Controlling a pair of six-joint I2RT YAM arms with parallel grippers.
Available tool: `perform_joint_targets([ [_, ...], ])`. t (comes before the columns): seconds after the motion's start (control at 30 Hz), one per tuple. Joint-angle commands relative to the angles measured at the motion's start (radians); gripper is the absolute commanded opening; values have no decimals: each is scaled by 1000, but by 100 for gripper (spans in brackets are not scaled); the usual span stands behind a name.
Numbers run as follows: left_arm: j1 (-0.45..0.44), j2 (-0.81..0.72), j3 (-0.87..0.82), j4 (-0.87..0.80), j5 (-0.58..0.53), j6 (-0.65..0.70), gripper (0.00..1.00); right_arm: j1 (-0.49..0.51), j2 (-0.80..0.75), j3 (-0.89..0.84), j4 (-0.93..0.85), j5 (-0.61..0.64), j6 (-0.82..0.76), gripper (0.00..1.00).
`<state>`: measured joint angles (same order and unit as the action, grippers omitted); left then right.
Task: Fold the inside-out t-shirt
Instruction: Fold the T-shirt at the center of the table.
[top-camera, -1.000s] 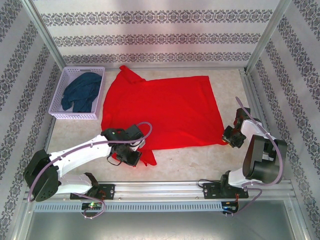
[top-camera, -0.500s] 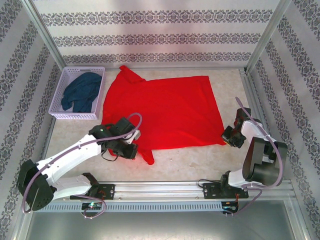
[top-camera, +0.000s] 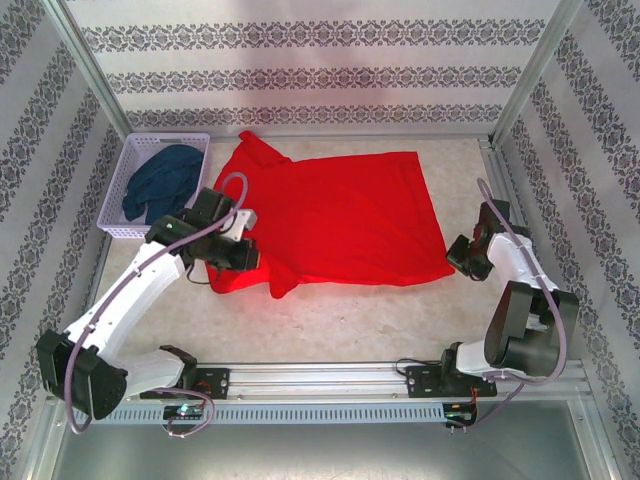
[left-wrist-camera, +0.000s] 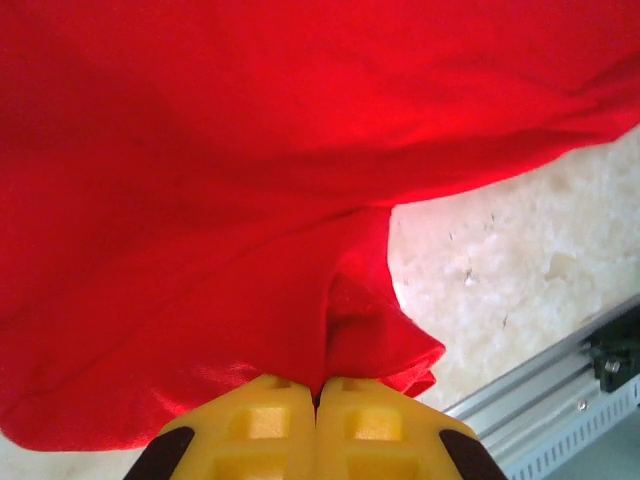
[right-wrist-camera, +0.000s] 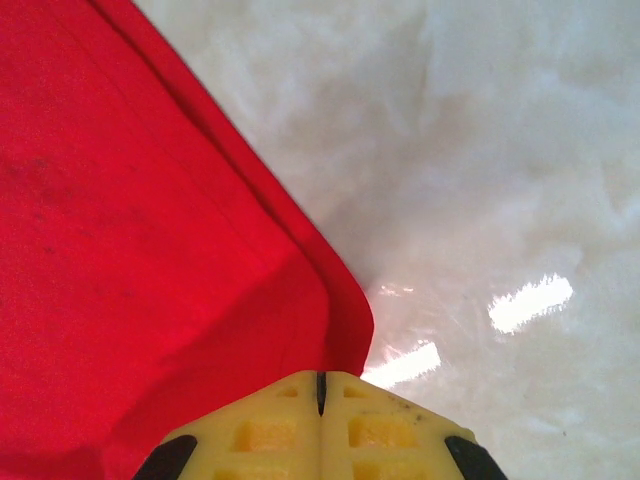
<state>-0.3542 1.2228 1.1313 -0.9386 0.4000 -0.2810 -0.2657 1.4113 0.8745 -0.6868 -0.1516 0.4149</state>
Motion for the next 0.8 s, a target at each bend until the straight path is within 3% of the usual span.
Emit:
perform_joint_targets([
  [0.0,30,49,67,-39,26,62,0,17,42,69,5,-11,-22,2],
  [0.43,151,181,179,-43,24,81,0,60,237,220,79,-48,-13,3],
  [0.77,195,262,212,-18,31,77,0,95,350,339,84,-72,-6,3],
])
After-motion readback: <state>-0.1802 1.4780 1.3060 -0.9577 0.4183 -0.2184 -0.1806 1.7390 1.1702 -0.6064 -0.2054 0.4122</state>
